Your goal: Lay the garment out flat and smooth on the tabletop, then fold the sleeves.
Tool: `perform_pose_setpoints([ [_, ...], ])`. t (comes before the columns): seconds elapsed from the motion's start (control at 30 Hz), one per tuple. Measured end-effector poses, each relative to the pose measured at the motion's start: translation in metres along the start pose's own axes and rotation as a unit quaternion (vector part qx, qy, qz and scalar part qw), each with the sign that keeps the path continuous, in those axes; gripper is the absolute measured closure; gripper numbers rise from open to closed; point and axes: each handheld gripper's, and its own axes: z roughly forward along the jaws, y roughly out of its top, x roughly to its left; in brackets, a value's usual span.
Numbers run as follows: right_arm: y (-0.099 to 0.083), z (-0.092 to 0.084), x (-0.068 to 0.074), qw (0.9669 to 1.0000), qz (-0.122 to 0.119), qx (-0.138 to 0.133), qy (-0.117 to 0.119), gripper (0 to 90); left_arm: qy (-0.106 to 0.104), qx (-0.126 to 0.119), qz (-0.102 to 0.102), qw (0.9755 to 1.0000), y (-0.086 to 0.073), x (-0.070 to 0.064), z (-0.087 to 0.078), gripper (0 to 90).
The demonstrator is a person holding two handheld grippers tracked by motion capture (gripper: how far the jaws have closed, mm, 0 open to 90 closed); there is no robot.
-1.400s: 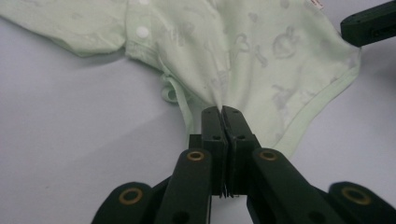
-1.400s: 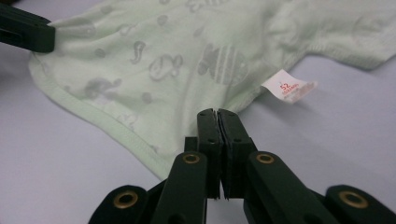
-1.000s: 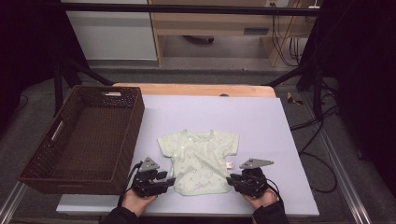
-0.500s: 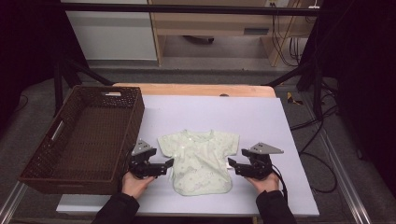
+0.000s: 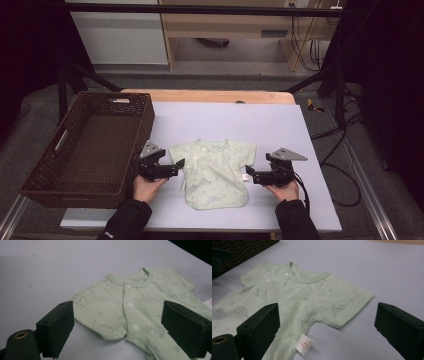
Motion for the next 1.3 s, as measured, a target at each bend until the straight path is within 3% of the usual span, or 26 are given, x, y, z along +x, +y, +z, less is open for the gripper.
perform_pose_setpoints([
  [0.23,-0.007,-0.008,-0.002,0.9998,-0.012,-0.003,0.018,2.6,0.018,0.005,-0.001,0.9998,0.000,0.006,0.012,10.8],
  [0.53,-0.014,-0.016,-0.005,0.9996,-0.009,0.001,0.027,2.6,0.037,0.020,-0.008,0.9991,-0.003,0.012,0.025,10.8],
  [0.73,-0.017,-0.021,-0.003,0.9993,-0.010,-0.007,0.036,2.5,0.045,0.033,-0.001,0.9985,-0.005,0.013,0.030,10.9],
  [0.93,-0.020,-0.024,-0.004,0.9992,-0.010,-0.010,0.038,2.5,0.048,0.052,0.001,0.9975,-0.007,0.013,0.034,13.2],
  [1.3,-0.021,-0.023,-0.002,0.9992,-0.014,-0.009,0.038,2.4,0.059,0.064,-0.006,0.9962,-0.007,0.014,0.035,23.4],
])
